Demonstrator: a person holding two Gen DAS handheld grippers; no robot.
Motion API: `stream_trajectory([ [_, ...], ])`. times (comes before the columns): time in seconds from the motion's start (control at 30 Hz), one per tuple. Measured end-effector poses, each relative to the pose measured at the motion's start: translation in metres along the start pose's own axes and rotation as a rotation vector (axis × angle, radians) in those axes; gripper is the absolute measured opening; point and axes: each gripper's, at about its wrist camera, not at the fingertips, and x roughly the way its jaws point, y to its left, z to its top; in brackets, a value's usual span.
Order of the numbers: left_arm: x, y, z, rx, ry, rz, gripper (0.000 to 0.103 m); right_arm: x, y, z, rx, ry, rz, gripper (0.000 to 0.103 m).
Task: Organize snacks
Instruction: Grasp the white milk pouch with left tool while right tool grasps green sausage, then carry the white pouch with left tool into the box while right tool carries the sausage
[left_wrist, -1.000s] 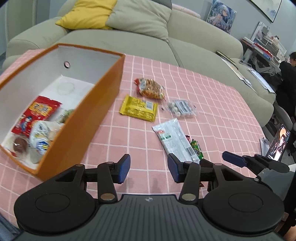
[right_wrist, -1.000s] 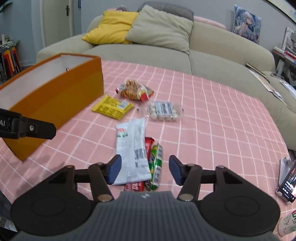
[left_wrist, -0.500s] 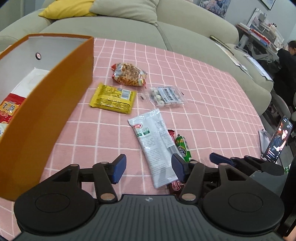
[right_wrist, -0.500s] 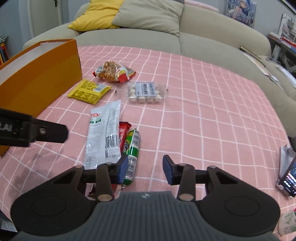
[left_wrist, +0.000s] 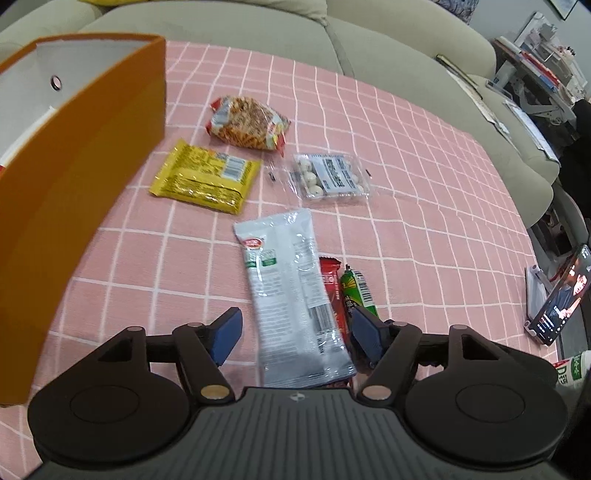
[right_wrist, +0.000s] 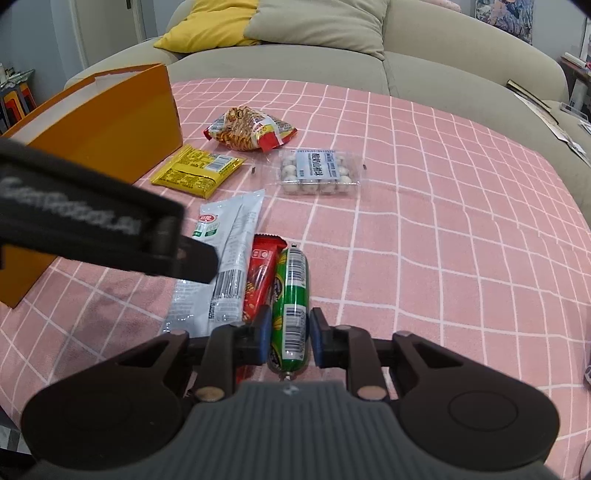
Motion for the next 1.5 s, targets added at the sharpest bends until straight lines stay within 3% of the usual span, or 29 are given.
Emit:
stream_trajectory([
  [0.33,0.024,-0.002,0.006,-0.093,0.044,0.056,0.08,-0.001,-0.004,-0.001,0.014,-0.001,0.011,0.018],
  [0.6,0.028,0.002,0.002,-0.019,0.064,0.147,0.062,-0.001,-0.003,-0.002,0.006,-0.002,0.009,0.018],
  [0.77,0.025,0.009,0.001,0.002,0.088,0.165,0.063,-0.002,-0.001,-0.002,-0.005,0.0,0.005,0.019],
  [0.9,0.03,0.008,0.006,0.027,0.1,0.165,0.075,0.003,-0.004,-0.002,0.016,0.03,0.013,0.02],
  [1.13,0.037,0.001,0.009,0.084,0.081,0.197,0.075,0.008,-0.01,0.003,0.04,0.048,0.03,0.02],
  [1.2,0.037,-0.001,0.008,0.104,0.076,0.203,0.064,0.01,-0.01,0.004,0.042,0.052,0.035,0.02],
  [1.27,0.037,-0.003,0.007,0.131,0.069,0.214,0.059,0.009,-0.011,0.004,0.04,0.053,0.04,0.02],
  [1.5,0.032,0.0,0.005,0.148,0.046,0.195,0.054,0.01,-0.011,0.005,0.043,0.063,0.042,0.019],
])
